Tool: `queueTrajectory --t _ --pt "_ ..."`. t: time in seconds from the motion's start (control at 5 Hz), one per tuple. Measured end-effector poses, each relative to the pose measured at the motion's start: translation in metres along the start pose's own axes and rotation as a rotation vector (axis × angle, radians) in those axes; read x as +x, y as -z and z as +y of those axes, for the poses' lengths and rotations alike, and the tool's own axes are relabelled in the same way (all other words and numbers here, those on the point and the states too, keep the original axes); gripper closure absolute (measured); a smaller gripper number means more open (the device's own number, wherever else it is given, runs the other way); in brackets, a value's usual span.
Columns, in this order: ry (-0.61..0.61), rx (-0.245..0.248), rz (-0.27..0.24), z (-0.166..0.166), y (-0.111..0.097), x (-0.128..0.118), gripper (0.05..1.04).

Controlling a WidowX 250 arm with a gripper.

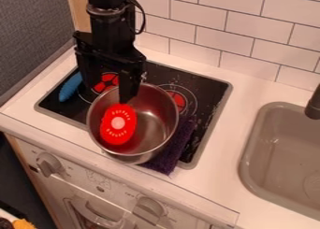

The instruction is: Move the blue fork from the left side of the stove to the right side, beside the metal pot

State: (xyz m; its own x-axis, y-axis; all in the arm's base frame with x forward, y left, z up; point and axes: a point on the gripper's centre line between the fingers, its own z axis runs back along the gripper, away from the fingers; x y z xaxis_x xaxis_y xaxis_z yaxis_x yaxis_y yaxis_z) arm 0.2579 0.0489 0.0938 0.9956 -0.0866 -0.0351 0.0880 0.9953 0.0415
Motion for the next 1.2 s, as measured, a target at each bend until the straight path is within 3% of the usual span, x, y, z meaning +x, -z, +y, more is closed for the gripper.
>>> queueTrajectory --t 0.2,0.4,0.6,0.8,1.2 --pt "0.003 -0.021 0.019 -0.001 0.005 -0.001 0.081" --pt "-0.074 -0.088 -0.042 0.042 -0.005 -0.003 0.082" --pt "-0.131 -0.102 -0.058 0.080 -0.001 0.002 0.082" --pt "-0.175 -0.086 -0.073 0.115 0.007 0.006 0.082" --pt "-0.185 0.014 -0.047 0.135 0.052 0.026 0.082"
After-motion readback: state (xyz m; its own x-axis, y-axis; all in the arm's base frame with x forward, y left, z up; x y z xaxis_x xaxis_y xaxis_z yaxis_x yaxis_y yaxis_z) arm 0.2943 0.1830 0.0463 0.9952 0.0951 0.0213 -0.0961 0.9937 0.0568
